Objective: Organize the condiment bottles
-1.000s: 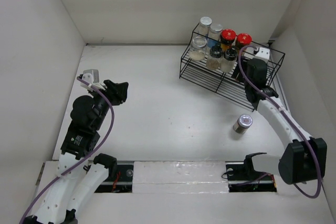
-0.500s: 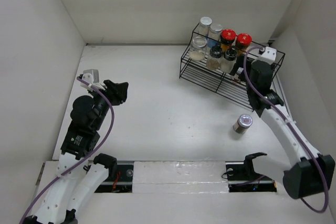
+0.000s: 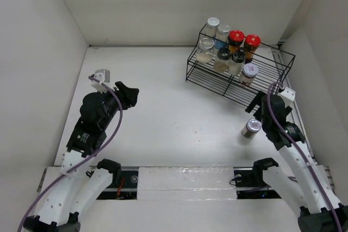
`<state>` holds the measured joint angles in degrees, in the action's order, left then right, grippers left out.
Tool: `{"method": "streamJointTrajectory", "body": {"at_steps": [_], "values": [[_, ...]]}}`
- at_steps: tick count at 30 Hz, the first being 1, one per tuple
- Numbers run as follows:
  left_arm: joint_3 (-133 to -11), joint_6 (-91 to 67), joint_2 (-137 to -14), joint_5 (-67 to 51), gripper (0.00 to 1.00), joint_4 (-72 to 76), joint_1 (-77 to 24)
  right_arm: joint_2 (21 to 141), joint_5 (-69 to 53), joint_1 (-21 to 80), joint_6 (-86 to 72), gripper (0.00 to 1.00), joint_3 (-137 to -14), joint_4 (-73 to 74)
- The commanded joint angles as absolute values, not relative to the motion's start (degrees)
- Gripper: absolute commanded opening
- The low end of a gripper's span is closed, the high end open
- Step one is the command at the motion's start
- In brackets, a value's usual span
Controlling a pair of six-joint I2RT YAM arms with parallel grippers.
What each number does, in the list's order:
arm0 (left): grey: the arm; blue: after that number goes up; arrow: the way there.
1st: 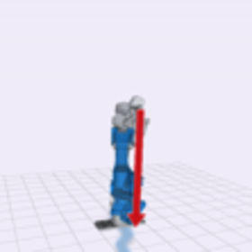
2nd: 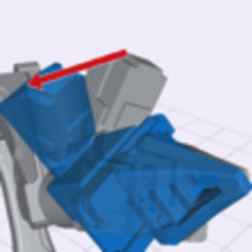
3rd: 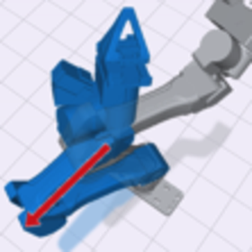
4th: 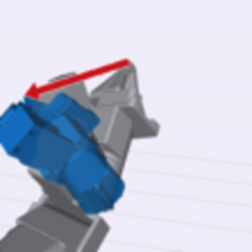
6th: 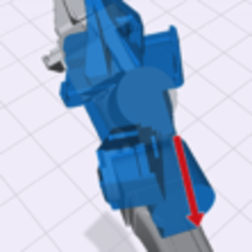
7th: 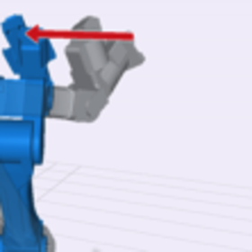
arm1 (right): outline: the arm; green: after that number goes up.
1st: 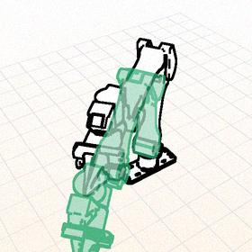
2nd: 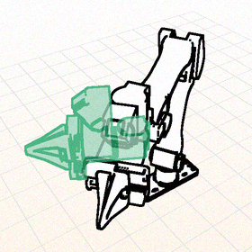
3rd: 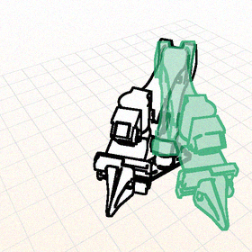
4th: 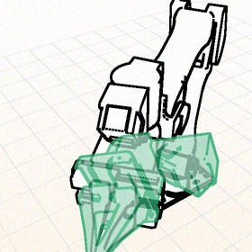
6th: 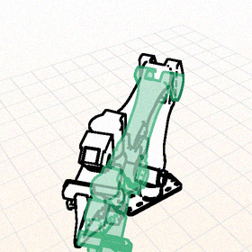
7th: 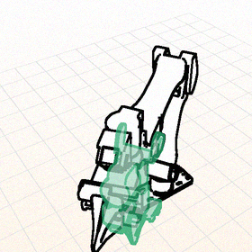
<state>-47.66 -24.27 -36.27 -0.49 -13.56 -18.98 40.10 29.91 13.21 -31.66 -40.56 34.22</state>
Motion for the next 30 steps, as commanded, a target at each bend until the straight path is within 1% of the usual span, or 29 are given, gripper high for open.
{"method": "streamJointTrajectory", "body": {"at_steps": [1,3,8,10,15,17,21,24,25,26,27,30], "values": [[-49.3,-25.8,-34.7,-3.8,0.50,-13.1,-18.7,39.0,25.8,13.6,-37.8,0.96,-40.9,42.1],[-49.3,-25.8,-32.4,-4.5,0.51,-12.5,-19.3,39.7,23.6,13.6,-38.6,0.96,-41.6,44.2],[-50.4,-25.8,-28.4,-4.5,0.51,-12.5,-20.6,48.1,18.6,11.6,-40.9,0.95,-43.6,49.8],[-50.4,-25.8,-26.3,-3.9,0.52,-12.5,-21.7,51.2,18.0,9.1,-40.3,0.95,-43.6,51.4],[-50.4,-25.8,-25.2,-3.2,0.52,-12.5,-24.2,52.6,17.0,4.8,-39.7,0.94,-42.5,49.8],[-50.4,-25.8,-25.2,-3.8,0.52,-12.5,-24.9,52.6,17.0,3.6,-39.7,0.89,-41.8,48.4],[-50.4,-25.8,-24.7,-3.8,0.52,-12.5,-25.5,52.6,14.3,4.1,-39.2,0.75,-41.2,47.8],[-50.4,-25.8,-24.7,-3.2,0.52,-12.5,-25.5,53.1,13.2,6.2,-39.2,0.75,-41.2,47.8],[-50.4,-25.3,-24.7,-3.2,0.52,-12.5,-25.5,53.1,13.2,6.9,-39.2,0.70,-40.7,47.3],[-50.4,-25.3,-24.7,-3.2,0.52,-12.5,-25.5,53.1,13.2,7.5,-39.2,0.66,-40.7,47.3],[-50.4,-25.3,-24.7,-3.2,0.51,-12.5,-25.5,53.1,13.2,7.5,-39.2,0.66,-40.7,46.7],[-49.8,-25.3,-25.2,-2.5,0.50,-13.0,-25.5,53.6,11.4,9.1,-39.2,0.55,-40.7,45.4]]}}
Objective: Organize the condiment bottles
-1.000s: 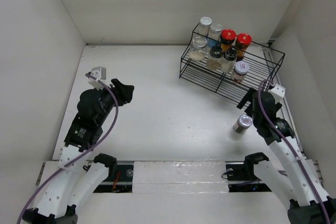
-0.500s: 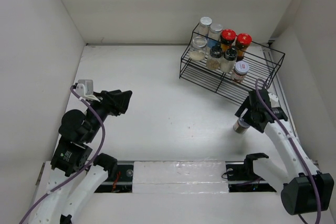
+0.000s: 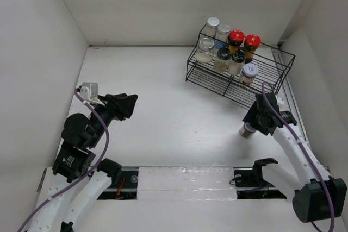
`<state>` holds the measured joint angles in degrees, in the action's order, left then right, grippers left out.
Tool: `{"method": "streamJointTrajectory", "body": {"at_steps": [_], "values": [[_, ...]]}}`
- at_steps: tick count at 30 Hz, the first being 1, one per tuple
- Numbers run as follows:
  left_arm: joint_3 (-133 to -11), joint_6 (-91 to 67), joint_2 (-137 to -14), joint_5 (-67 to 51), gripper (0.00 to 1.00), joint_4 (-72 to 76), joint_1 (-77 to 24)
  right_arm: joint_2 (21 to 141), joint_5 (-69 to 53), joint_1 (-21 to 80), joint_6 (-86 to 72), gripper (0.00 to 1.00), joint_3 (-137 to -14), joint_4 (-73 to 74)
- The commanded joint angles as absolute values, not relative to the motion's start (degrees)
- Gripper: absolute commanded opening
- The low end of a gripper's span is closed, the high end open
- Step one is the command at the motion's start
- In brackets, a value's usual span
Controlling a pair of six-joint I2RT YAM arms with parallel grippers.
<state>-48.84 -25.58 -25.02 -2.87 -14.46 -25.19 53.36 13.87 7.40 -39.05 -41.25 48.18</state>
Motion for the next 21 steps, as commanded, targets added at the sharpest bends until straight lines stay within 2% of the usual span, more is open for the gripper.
{"method": "streamJointTrajectory", "body": {"at_steps": [1,4,9,15,21], "values": [[-49.8,-25.3,-25.2,-1.9,0.50,-13.0,-25.5,53.6,10.6,9.9,-39.2,0.53,-40.7,44.9],[-49.8,-24.8,-26.6,-1.4,0.49,-13.5,-25.5,52.1,13.8,14.0,-39.2,0.52,-44.5,46.1],[-49.3,-24.3,-30.1,-2.6,0.49,-13.5,-24.2,44.1,25.7,20.6,-36.7,0.52,-59.5,48.0],[-49.3,-23.7,-32.4,-2.9,0.47,-13.5,-23.0,41.7,32.3,20.0,-30.2,0.50,-65.0,42.8],[-48.8,-23.7,-33.6,-2.4,0.47,-14.1,-23.0,45.3,35.7,15.9,-24.7,0.48,-66.4,33.2]]}}
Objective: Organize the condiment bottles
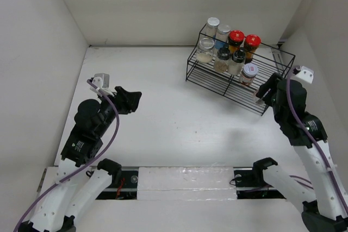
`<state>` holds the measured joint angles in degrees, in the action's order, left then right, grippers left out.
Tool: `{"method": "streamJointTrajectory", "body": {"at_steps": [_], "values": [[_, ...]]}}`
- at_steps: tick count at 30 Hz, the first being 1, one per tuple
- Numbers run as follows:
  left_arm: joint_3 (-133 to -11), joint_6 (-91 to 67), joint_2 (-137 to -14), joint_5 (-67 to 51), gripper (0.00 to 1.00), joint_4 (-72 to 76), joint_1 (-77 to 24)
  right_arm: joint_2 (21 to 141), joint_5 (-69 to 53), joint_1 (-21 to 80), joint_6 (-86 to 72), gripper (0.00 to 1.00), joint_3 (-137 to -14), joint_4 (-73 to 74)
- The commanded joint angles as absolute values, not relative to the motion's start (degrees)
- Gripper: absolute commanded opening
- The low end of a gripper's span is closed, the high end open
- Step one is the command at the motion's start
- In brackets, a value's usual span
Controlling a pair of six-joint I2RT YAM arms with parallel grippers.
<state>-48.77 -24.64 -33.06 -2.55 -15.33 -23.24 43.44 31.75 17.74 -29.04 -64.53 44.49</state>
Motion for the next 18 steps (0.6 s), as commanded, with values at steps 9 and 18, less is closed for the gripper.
{"method": "streamJointTrajectory", "body": {"at_steps": [9,18], "values": [[-48.3,-23.7,-36.7,-3.0,0.47,-13.5,-23.0,57.1,24.4,2.7,-20.7,0.47,-69.6,20.4],[-48.3,-23.7,-37.2,-2.5,0.47,-13.5,-23.0,65.0,19.2,-1.8,-20.7,0.47,-67.1,13.5]]}}
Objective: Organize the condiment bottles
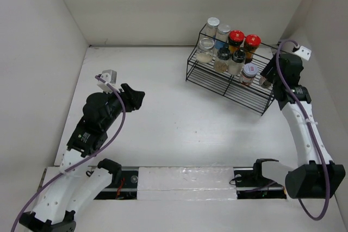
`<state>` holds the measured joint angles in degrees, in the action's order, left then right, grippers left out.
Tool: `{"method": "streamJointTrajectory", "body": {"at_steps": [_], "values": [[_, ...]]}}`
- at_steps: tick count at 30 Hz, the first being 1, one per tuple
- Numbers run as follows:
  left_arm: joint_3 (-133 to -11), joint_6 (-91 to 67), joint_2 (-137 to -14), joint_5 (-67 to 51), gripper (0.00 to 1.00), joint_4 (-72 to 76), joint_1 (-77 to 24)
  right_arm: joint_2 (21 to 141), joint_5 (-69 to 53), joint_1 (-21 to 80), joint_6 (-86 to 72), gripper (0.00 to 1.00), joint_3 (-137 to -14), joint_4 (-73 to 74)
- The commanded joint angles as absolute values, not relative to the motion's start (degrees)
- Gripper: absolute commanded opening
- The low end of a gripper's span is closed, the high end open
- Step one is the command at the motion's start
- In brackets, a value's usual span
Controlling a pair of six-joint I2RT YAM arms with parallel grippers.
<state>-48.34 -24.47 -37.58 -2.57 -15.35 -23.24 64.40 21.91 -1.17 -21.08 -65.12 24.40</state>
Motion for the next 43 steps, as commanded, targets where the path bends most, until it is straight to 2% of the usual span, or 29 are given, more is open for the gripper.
{"method": "streamJointTrajectory", "body": {"at_steps": [1,4,7,8,11,12,13,14,17,20,23,26,30,32,35,43], "values": [[-48.3,-23.7,-37.2,-2.5,0.47,-13.5,-23.0,65.6,18.4,-1.8,-21.2,0.49,-66.0,12.7],[-48.3,-23.7,-37.7,-1.9,0.47,-13.5,-23.0,66.4,17.8,-1.8,-21.8,0.55,-64.3,12.7],[-48.3,-23.7,-38.4,-1.9,0.49,-13.5,-23.0,65.8,17.8,-1.8,-21.8,0.66,-62.9,12.1],[-48.8,-23.2,-38.4,-1.9,0.51,-13.5,-23.0,65.8,17.8,-1.8,-21.8,0.75,-62.8,12.1],[-48.8,-23.2,-38.9,-1.9,0.56,-13.5,-23.0,63.9,17.8,-1.8,-21.8,0.88,-63.5,12.9],[-49.3,-23.2,-39.5,-1.9,0.58,-13.5,-23.0,63.2,17.8,-1.8,-21.8,0.98,-63.5,12.9],[-49.3,-23.2,-39.5,-1.9,0.64,-14.1,-23.0,62.4,18.3,-1.8,-21.8,1.00,-63.5,12.9],[-49.3,-22.7,-39.5,-2.5,0.67,-14.1,-23.0,61.7,18.3,-1.8,-21.8,1.00,-64.2,12.9],[-49.3,-22.7,-37.5,-2.5,0.91,-14.1,-23.0,57.2,15.9,-1.8,-21.8,1.00,-66.2,14.5],[-49.3,-22.7,-35.3,-3.2,1.00,-12.7,-23.0,50.0,7.6,-1.8,-19.7,1.00,-66.0,11.6],[-49.3,-23.7,-33.6,-4.7,1.00,-10.6,-23.0,43.2,-5.5,-1.8,-17.4,1.00,-64.8,8.7],[-51.1,-24.3,-32.2,-5.3,1.00,-9.8,-23.0,36.8,-14.6,1.5,-16.7,1.00,-59.8,4.5],[-55.5,-24.3,-32.2,-8.4,1.00,-11.4,-23.0,30.8,-32.5,6.5,-16.7,1.00,-54.4,-0.6],[-56.5,-24.3,-31.4,-9.9,1.00,-11.4,-23.0,28.4,-36.8,7.1,-16.7,1.00,-53.2,-1.1],[-57.2,-25.0,-29.4,-11.7,1.00,-10.8,-23.0,26.0,-41.1,7.1,-17.2,1.00,-51.3,-1.1],[-56.0,-26.0,-27.1,-14.2,1.00,-8.7,-23.0,21.8,-38.0,7.1,-18.4,1.00,-47.8,0.9]]}}
